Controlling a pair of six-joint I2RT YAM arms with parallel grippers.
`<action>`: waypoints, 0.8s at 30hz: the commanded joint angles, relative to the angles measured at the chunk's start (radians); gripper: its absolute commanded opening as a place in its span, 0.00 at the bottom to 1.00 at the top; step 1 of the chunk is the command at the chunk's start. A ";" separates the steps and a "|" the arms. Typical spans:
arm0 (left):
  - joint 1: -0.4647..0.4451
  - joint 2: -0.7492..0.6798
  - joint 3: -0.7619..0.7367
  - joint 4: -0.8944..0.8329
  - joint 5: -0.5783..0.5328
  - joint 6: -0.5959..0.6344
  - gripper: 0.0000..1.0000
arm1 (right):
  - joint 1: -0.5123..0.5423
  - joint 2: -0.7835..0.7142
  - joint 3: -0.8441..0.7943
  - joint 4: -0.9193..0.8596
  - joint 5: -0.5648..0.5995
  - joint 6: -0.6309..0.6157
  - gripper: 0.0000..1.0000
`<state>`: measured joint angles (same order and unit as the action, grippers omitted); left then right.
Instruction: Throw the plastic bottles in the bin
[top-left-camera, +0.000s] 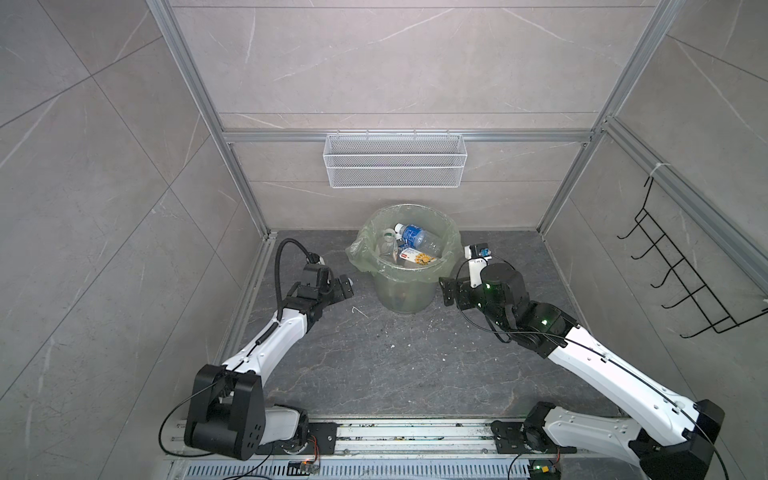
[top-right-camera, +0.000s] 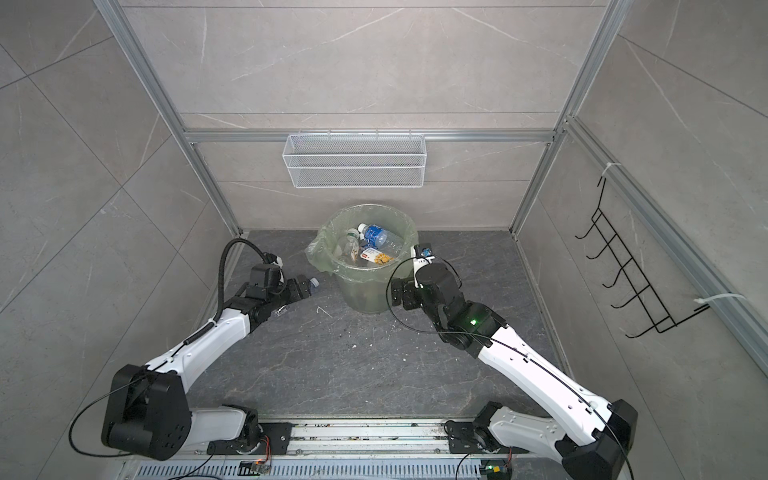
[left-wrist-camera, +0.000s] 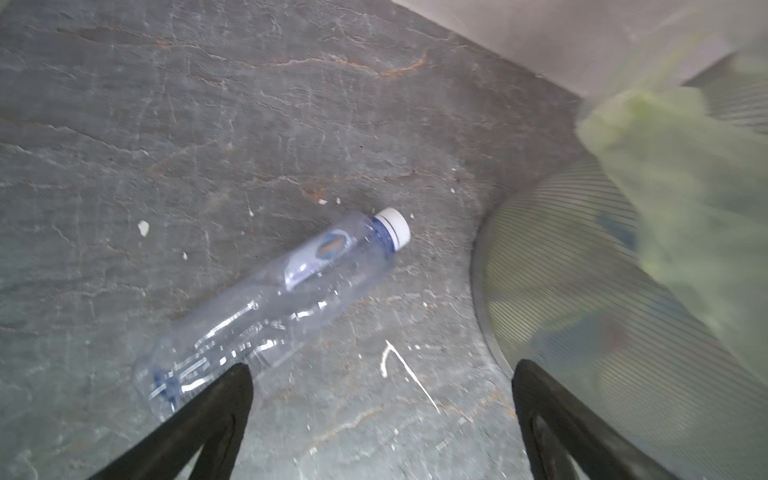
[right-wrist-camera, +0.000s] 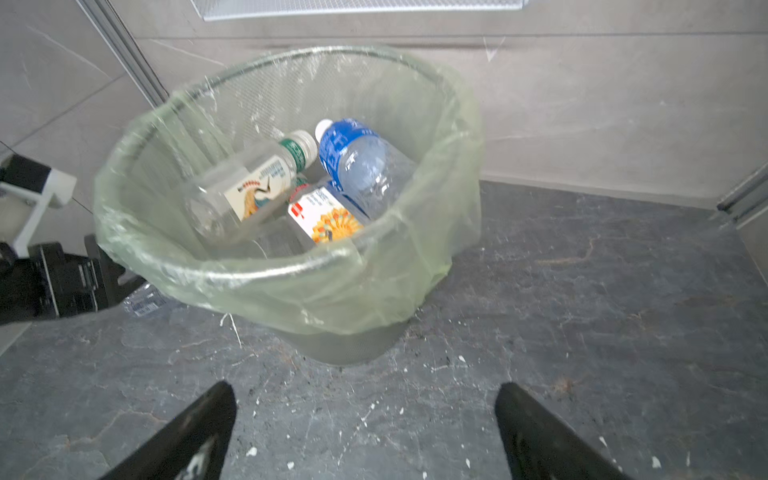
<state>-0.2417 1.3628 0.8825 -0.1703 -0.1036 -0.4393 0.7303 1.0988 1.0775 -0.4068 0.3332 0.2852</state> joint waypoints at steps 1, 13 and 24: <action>0.016 0.065 0.080 -0.052 -0.067 0.120 1.00 | -0.005 -0.046 -0.081 -0.017 -0.028 0.050 0.99; 0.040 0.285 0.226 -0.155 -0.046 0.289 1.00 | -0.006 -0.087 -0.213 -0.026 -0.062 0.116 0.99; 0.051 0.424 0.279 -0.230 -0.063 0.258 1.00 | -0.006 -0.067 -0.194 -0.023 -0.075 0.119 0.99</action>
<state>-0.1955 1.7763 1.1137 -0.3584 -0.1555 -0.1894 0.7284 1.0264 0.8715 -0.4229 0.2714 0.3820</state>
